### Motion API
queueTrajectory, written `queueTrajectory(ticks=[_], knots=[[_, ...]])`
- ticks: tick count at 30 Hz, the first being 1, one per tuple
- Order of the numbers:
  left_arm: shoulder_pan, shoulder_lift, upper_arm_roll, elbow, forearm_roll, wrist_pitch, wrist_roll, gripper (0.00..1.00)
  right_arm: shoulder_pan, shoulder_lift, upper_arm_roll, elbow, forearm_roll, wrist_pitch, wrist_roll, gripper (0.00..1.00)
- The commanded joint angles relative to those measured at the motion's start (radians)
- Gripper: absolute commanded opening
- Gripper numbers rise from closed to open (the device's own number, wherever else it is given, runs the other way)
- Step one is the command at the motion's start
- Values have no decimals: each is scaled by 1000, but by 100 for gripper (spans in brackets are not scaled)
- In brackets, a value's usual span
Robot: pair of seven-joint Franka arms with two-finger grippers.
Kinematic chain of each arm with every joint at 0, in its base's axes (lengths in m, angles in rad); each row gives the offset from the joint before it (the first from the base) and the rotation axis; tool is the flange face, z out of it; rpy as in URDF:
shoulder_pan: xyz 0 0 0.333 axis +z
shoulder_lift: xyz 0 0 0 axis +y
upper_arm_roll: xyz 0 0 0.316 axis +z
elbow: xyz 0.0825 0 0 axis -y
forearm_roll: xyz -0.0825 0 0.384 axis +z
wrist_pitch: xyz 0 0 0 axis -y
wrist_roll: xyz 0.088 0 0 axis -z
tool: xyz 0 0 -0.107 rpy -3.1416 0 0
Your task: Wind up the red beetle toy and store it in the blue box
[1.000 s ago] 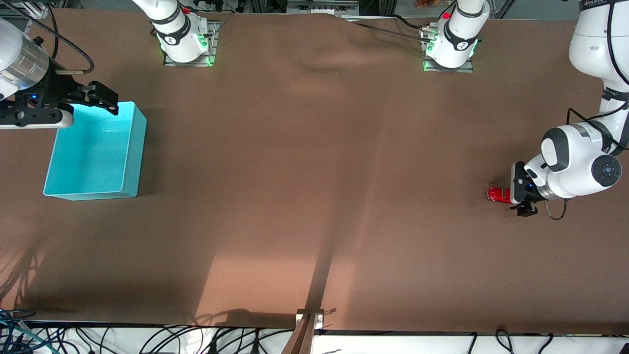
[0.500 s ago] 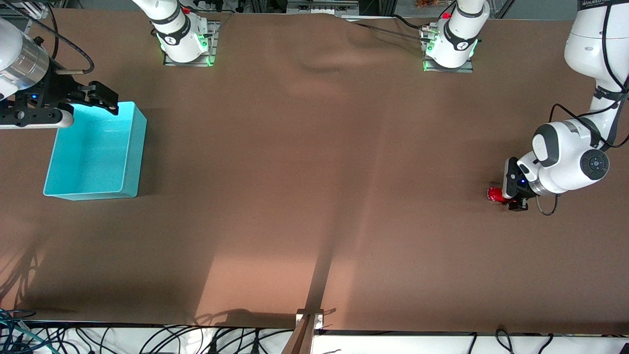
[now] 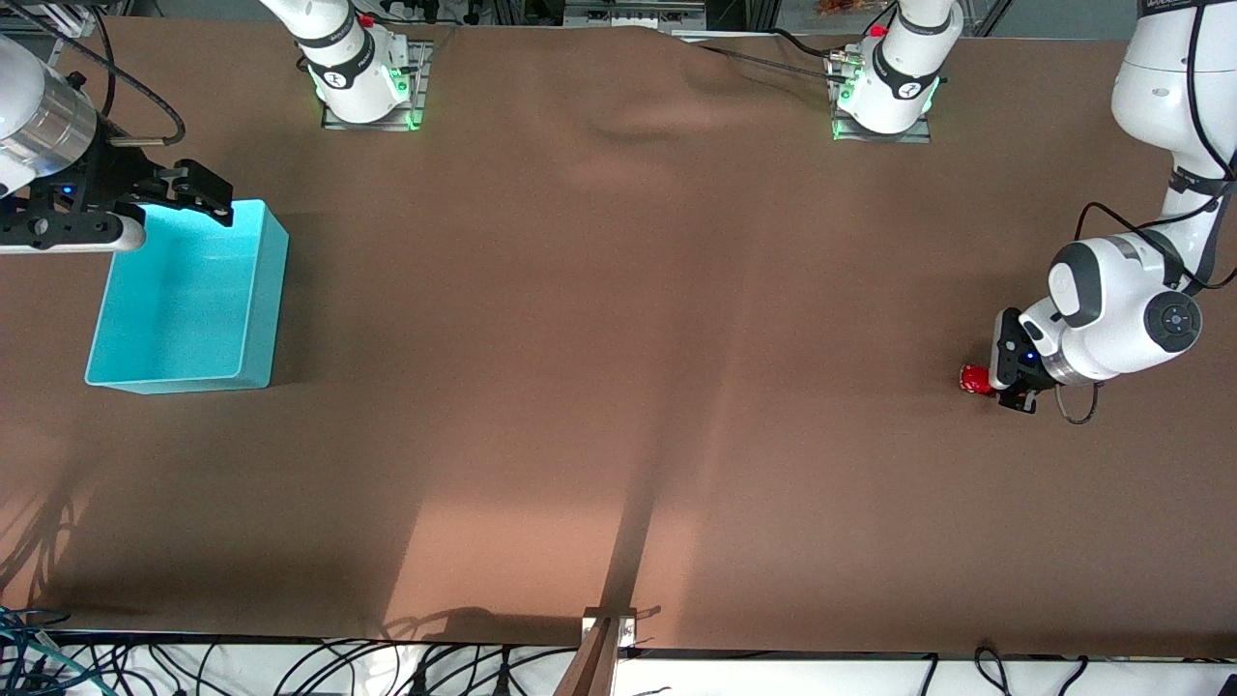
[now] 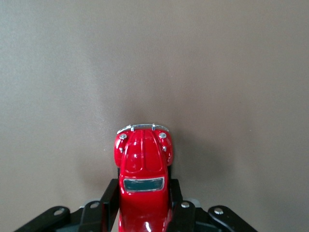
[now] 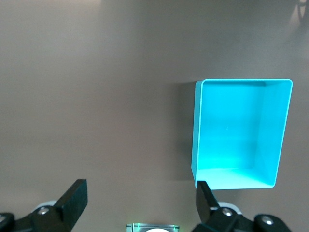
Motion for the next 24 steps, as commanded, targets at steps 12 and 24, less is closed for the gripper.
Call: queueTrajectory(ticks=[12,24], knots=[[96,73,-7,63,-10,6,32,7,-11,-19,10,-11,15,-5,11,100],[190,105,-9,93,-3,3,56,7,-11,-19,10,-11,15,-5,11,100]])
